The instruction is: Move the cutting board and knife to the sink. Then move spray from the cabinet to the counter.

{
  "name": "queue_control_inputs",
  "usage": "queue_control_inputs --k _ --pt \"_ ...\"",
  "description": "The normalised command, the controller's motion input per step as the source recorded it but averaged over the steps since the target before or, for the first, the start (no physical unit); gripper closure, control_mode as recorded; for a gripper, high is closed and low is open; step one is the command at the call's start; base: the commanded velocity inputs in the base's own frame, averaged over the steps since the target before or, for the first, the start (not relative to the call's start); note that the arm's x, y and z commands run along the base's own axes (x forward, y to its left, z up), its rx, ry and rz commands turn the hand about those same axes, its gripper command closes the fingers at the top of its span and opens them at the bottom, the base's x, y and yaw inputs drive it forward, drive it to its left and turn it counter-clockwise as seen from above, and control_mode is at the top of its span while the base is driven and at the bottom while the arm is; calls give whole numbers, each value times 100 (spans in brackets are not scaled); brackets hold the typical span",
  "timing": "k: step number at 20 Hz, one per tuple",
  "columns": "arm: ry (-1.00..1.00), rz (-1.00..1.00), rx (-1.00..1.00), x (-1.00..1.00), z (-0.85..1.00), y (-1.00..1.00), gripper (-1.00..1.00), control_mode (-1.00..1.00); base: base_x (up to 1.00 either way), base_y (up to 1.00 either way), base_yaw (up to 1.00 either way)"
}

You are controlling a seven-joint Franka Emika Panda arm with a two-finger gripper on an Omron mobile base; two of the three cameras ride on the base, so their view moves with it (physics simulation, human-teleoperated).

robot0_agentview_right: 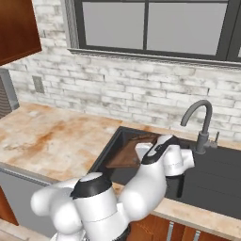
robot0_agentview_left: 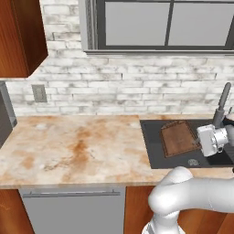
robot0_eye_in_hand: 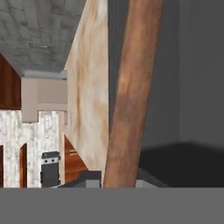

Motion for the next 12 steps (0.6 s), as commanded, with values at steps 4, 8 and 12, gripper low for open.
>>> queue_control_inputs --k 4,8,12 --pt "1 0 -2 32 -43 -2 100 -100 0 0 0" --pt "0 0 -3 32 -42 -2 100 -100 0 0 0" --pt "0 0 -6 36 -32 -5 100 -100 0 0 0"
